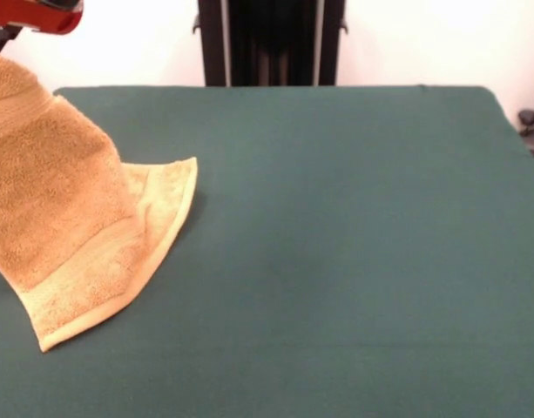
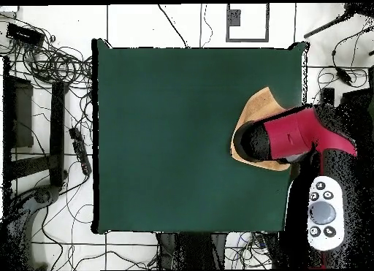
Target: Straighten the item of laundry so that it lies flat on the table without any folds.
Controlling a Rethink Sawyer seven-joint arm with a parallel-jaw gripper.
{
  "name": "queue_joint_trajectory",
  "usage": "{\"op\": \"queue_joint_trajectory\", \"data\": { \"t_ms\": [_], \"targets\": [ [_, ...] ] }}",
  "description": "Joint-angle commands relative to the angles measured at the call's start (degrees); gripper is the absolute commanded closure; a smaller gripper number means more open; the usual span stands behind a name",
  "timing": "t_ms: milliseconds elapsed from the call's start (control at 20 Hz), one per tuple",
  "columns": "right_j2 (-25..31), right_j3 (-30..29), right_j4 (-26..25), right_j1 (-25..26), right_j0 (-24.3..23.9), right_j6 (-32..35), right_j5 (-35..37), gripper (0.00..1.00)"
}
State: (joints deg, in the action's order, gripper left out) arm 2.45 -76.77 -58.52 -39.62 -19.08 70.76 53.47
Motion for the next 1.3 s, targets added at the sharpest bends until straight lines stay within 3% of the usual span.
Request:
{"op": "queue_joint_trajectory", "data": {
  "t_ms": [50, 400, 1000, 1100, 1300],
  "targets": [
    [0.8, -4.3, 1.5, 7.3, 2.1, 11.3, -3.9, 1.00],
    [-2.0, -1.9, -4.8, 10.2, 5.4, 12.7, -9.1, 1.00],
    [-4.1, -0.9, -3.9, 10.5, 7.2, 9.9, -12.8, 1.00],
    [-5.2, -0.1, -5.4, 10.7, 8.5, 11.4, -14.1, 1.00],
    [-5.9, 0.6, -6.3, 10.1, 9.1, 8.3, -14.8, 1.00]
  ]
}}
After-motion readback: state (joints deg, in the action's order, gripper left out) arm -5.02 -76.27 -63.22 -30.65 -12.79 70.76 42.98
